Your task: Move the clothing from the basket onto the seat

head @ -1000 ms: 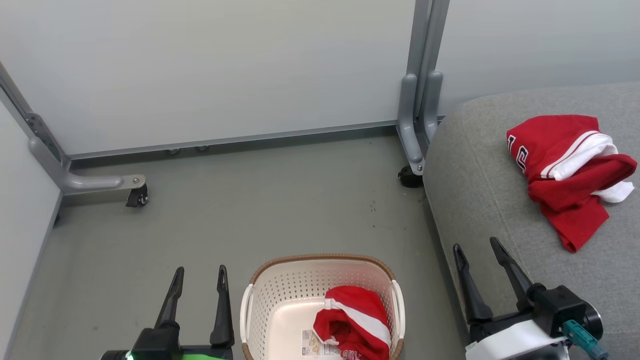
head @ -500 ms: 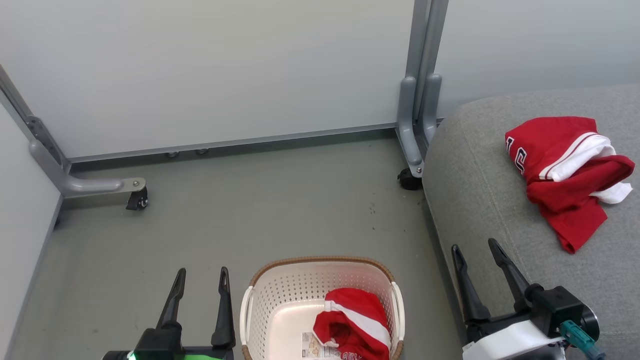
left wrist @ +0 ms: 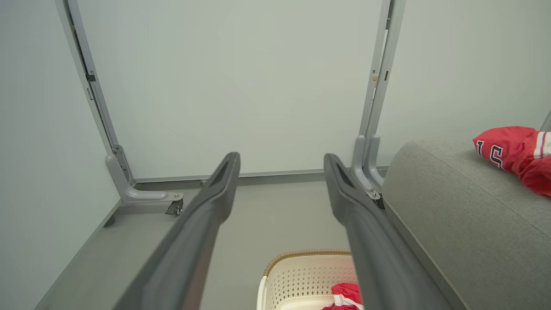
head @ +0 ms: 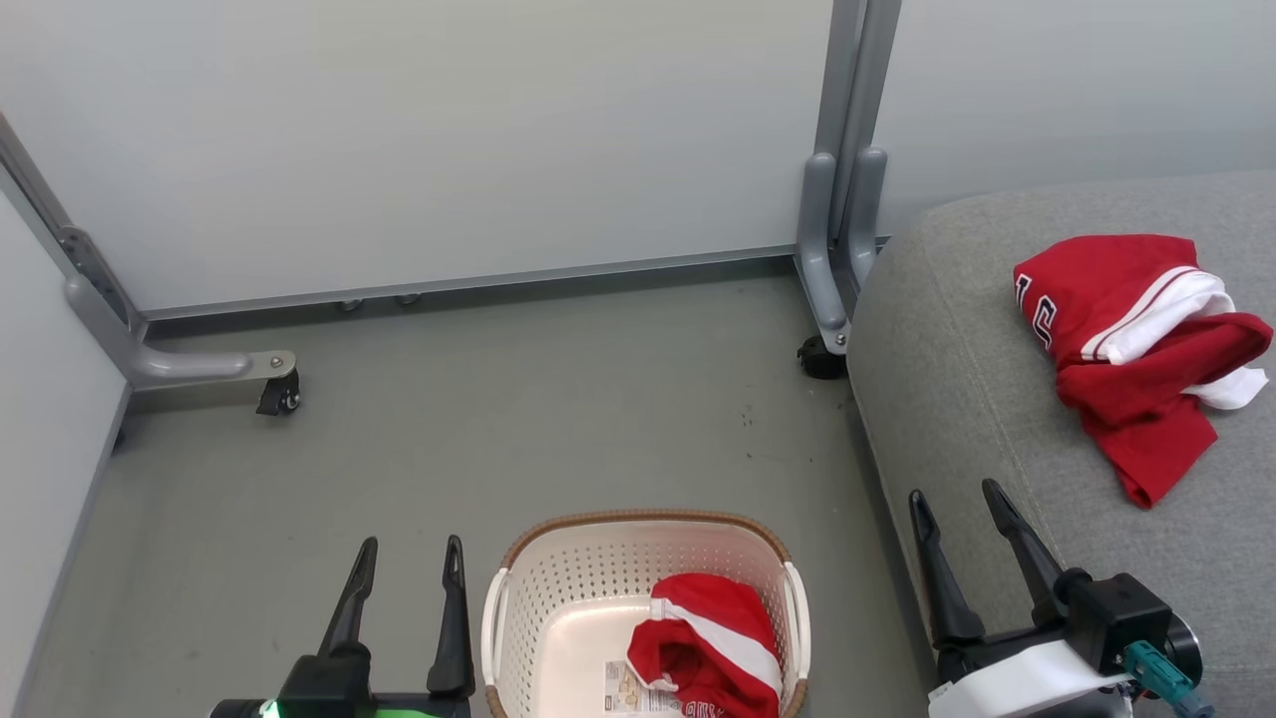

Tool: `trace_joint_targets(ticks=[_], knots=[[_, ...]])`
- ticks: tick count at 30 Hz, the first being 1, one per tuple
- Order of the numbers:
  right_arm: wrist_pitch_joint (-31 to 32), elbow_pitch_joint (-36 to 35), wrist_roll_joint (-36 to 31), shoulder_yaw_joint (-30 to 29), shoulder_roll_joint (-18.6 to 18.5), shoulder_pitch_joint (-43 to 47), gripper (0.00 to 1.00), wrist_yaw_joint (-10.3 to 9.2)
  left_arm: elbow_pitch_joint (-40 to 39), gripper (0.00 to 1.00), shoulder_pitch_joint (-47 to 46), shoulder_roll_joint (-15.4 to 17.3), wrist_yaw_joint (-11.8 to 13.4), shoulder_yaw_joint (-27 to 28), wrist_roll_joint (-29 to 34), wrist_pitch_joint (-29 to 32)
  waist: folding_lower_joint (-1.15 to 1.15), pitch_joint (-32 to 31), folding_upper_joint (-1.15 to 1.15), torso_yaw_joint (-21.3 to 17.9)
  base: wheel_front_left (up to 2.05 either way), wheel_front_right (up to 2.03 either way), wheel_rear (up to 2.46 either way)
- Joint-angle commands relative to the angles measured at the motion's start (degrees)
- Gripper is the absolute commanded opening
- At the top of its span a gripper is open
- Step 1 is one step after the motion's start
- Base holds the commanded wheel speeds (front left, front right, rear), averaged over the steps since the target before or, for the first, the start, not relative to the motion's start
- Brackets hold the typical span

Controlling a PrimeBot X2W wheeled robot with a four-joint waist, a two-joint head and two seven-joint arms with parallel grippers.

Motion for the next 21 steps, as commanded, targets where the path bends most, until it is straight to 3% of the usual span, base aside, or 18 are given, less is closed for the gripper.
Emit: trace_joint_targets(ticks=[1, 14, 21], knots=[[-0.01, 0.04, -0.06, -0.16, -0.06, 0.9, 1.0, -0.08, 0.2, 1.0, -0.35, 0.04, -0.2, -0.06, 0.6, -0.03, 0.0, 0.07, 0.0, 0.05, 0.0, 0.0, 0.0], [-0.01, -0.9, -0.87, -0.41, -0.03, -1.23, 1.0, -0.08, 1.19, 1.0, -2.21, 0.04, -0.76, -0.36, -0.02, -0.04, 0.0, 4.76, 0.0, -0.44, 0.0, 0.0, 0.0], [-0.01, -3.45, -2.49, -2.29, -0.07, -6.94, 1.0, -0.08, 2.61, 1.0, -8.97, 0.06, -2.87, 0.04, 0.78, -0.03, 0.0, 16.98, 0.0, -1.48, 0.0, 0.0, 0.0]])
